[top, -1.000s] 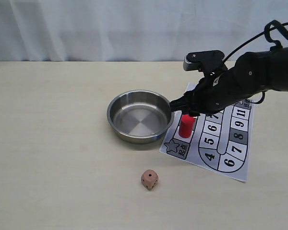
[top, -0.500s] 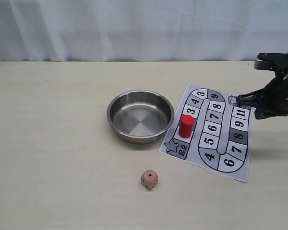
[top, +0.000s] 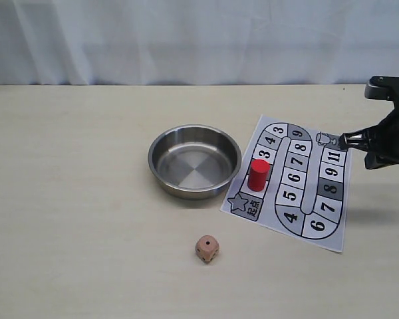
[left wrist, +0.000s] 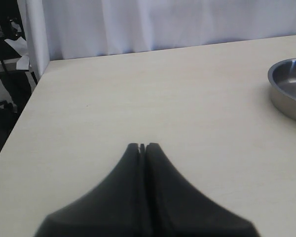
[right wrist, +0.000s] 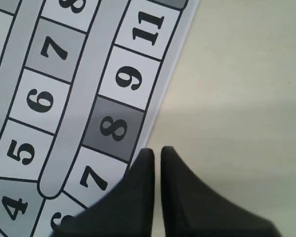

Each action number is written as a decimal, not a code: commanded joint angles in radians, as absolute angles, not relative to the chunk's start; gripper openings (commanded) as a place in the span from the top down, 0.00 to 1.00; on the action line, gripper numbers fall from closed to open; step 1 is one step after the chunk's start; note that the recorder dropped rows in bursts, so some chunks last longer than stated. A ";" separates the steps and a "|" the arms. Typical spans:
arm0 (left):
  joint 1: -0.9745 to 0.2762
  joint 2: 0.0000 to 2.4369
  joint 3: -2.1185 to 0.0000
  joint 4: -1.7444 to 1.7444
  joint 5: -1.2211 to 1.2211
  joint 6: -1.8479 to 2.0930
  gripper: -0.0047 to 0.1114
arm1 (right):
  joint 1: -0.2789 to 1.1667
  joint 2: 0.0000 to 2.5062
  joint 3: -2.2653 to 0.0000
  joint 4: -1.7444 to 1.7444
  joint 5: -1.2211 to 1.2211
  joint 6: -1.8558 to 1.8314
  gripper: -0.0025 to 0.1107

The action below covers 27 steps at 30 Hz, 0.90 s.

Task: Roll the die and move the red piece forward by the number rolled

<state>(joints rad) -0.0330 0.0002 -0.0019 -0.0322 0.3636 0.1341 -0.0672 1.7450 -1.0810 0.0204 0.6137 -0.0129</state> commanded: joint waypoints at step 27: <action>-0.035 0.000 0.000 -0.037 0.354 0.130 0.96 | -0.067 1.423 -1.081 0.010 0.892 -0.070 0.94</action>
<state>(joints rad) -0.0330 0.0002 -0.0019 -0.0322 0.3636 0.1341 -0.0672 1.4687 -1.0810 0.0134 0.8573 -0.0596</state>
